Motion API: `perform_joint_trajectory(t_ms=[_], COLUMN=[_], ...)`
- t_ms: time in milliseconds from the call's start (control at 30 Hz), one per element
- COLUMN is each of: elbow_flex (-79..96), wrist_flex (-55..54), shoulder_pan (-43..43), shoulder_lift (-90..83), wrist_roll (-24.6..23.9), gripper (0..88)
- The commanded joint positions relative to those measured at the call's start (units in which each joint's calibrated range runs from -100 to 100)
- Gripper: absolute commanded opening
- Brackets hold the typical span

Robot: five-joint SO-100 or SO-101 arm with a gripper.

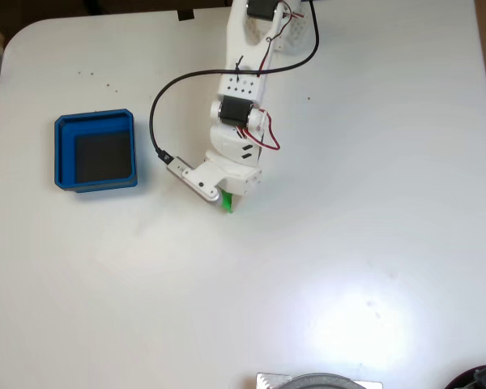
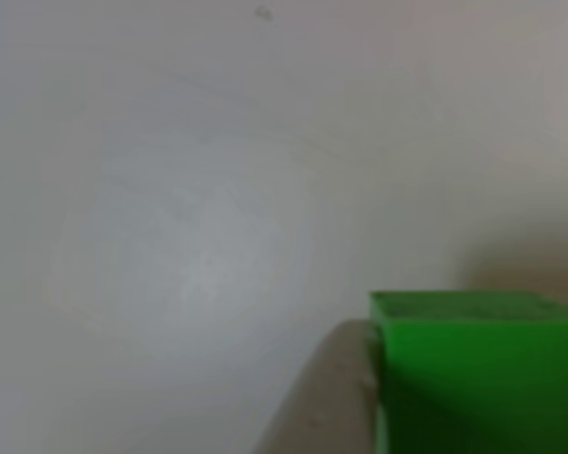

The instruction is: Pick up green cube and drop it in the blue box

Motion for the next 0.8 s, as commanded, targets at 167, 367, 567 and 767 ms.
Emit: perform_joint_trajectory(t_ms=[167, 367, 567, 767], elbow_flex=[-3.1, -3.1, -3.3, -3.8], wrist_flex=[5.6, 7.2, 7.7, 7.3], shoulder_pan=[0.2, 0.6, 0.9, 4.3], shoulder_lift=[-13.4, -16.5, -18.6, -20.9], wrist_roll=[2.9, 8.6, 12.2, 12.3], gripper=[2.1, 2.1, 2.1, 2.1])
